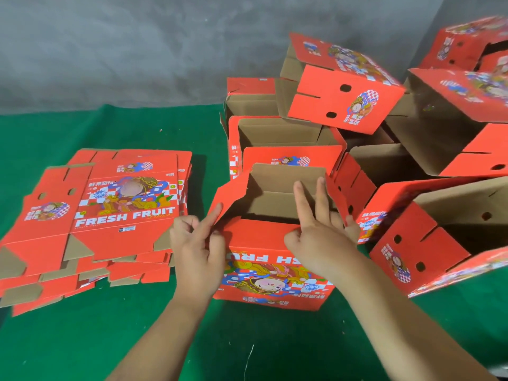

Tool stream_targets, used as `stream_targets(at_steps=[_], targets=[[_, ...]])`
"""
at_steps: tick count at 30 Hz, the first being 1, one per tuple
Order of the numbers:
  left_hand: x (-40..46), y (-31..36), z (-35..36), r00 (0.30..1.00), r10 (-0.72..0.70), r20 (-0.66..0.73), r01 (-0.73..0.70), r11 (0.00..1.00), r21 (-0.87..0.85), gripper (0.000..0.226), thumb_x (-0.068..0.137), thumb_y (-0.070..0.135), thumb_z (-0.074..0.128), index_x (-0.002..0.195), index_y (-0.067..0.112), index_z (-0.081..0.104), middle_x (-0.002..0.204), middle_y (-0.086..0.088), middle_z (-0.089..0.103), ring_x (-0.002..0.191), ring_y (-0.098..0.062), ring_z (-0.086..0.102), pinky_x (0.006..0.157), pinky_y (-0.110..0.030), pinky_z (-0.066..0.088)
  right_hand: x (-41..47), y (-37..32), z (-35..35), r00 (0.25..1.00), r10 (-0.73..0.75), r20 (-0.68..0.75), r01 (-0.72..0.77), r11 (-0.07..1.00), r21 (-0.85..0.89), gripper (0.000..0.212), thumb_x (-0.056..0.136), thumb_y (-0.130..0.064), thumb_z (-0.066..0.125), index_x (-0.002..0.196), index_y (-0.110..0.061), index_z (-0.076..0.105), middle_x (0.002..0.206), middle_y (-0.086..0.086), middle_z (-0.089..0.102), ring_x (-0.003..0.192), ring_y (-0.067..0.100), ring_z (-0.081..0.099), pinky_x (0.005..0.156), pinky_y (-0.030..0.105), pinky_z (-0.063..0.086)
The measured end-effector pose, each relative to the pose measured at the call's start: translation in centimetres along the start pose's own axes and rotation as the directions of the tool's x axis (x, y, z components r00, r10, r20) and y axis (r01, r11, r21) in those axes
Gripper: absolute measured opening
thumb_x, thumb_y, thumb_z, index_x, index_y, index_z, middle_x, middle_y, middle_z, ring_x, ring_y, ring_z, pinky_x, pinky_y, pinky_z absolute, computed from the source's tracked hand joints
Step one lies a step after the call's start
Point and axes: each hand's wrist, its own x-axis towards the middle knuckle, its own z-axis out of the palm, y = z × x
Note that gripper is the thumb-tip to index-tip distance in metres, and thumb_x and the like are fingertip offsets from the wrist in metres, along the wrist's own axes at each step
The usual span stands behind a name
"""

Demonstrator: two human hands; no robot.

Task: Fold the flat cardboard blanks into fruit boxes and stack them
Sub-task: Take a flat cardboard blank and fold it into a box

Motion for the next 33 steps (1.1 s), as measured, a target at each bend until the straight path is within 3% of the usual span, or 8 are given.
stream_targets(at_steps=[5, 9, 13, 15, 21, 27, 31, 33], targets=[[-1.6, -0.4, -0.9, 0.998, 0.06, 0.002, -0.06, 0.998, 0.036, 0.038, 0.093, 0.02, 0.047, 0.114, 0.026, 0.079, 0.09, -0.006, 0.042, 0.098, -0.026, 0.041, 0.093, -0.023, 0.03, -1.0, -0.2, 1.1, 0.994, -0.029, -0.101, 0.024, 0.998, -0.052, 0.091, 0.075, -0.051, 0.026, 0.153, -0.054, -0.022, 0.168, -0.007, -0.028, 0.137, 0.027, 0.04, 0.116, 0.058, 0.016], [-1.3, 0.1, -2.3, 0.988, 0.08, 0.13, -0.095, 0.989, 0.114, 0.036, 0.09, 0.037, 0.05, 0.106, 0.025, 0.081, 0.091, -0.006, 0.047, 0.095, -0.026, 0.046, 0.083, -0.039, 0.035, -1.6, -0.1, 1.6, 0.978, -0.091, -0.187, 0.045, 0.971, -0.234, 0.069, 0.089, -0.051, 0.023, 0.158, -0.046, 0.025, 0.171, 0.002, 0.02, 0.13, 0.022, 0.054, 0.119, 0.057, 0.018], [3.8, 3.1, -1.1, 0.938, 0.1, 0.331, -0.264, 0.825, 0.499, 0.038, 0.091, 0.049, 0.039, 0.097, 0.033, 0.073, 0.088, 0.006, 0.069, 0.086, -0.03, 0.053, 0.078, -0.04, 0.033, -3.2, 0.0, 1.4, 0.924, -0.189, -0.334, 0.122, 0.97, -0.21, 0.045, 0.095, -0.043, 0.034, 0.115, -0.038, 0.075, 0.107, -0.013, 0.076, 0.103, 0.017, 0.069, 0.118, 0.063, 0.02], [7.2, 4.2, 0.5, 0.877, 0.127, 0.463, -0.375, 0.782, 0.497, 0.034, 0.092, 0.05, 0.041, 0.112, 0.037, 0.066, 0.1, 0.009, 0.072, 0.095, -0.028, 0.054, 0.084, -0.041, 0.033, -4.1, 0.5, 1.7, 0.896, -0.241, -0.374, 0.155, 0.957, -0.245, 0.038, 0.097, -0.04, 0.042, 0.108, -0.035, 0.078, 0.094, -0.014, 0.076, 0.097, 0.016, 0.07, 0.118, 0.06, 0.026], [6.8, 3.9, 3.5, 0.82, 0.068, 0.569, -0.396, 0.785, 0.477, 0.027, 0.097, 0.051, 0.05, 0.119, 0.036, 0.047, 0.104, 0.007, 0.072, 0.109, -0.026, 0.06, 0.091, -0.041, 0.025, -4.8, 0.8, 2.5, 0.852, -0.274, -0.446, 0.234, 0.962, -0.143, 0.03, 0.095, -0.039, 0.049, 0.1, -0.036, 0.078, 0.105, -0.018, 0.075, 0.092, 0.013, 0.072, 0.114, 0.052, 0.037], [5.7, 3.0, 1.6, 0.96, 0.082, 0.268, -0.163, 0.942, 0.295, 0.064, 0.078, 0.075, 0.053, 0.135, 0.045, 0.045, 0.126, 0.019, 0.043, 0.116, -0.009, 0.035, 0.096, -0.041, 0.024, -4.6, 1.5, 1.2, 0.843, -0.208, -0.496, 0.335, 0.924, 0.183, 0.049, 0.085, -0.038, 0.067, 0.132, -0.029, 0.056, 0.12, -0.002, 0.044, 0.113, 0.029, 0.053, 0.101, 0.046, 0.047], [5.9, 4.3, 0.5, 0.978, -0.03, 0.207, -0.019, 0.973, 0.229, 0.047, 0.092, 0.069, 0.037, 0.123, 0.048, 0.065, 0.132, 0.026, 0.057, 0.125, -0.016, 0.043, 0.098, -0.041, 0.024, -3.2, 2.4, -0.7, 0.912, -0.125, -0.39, 0.3, 0.852, 0.428, 0.052, 0.092, -0.039, 0.067, 0.136, -0.018, 0.049, 0.12, -0.005, 0.042, 0.117, 0.02, 0.05, 0.106, 0.039, 0.041], [5.8, 4.8, 0.1, 0.978, -0.081, 0.19, 0.041, 0.978, 0.206, 0.046, 0.094, 0.064, 0.037, 0.127, 0.046, 0.063, 0.128, 0.023, 0.064, 0.125, -0.022, 0.049, 0.097, -0.043, 0.024, -2.4, 3.0, -1.4, 0.953, -0.124, -0.278, 0.224, 0.903, 0.367, 0.049, 0.092, -0.039, 0.07, 0.132, -0.017, 0.053, 0.11, -0.005, 0.052, 0.106, 0.019, 0.049, 0.1, 0.039, 0.041]])
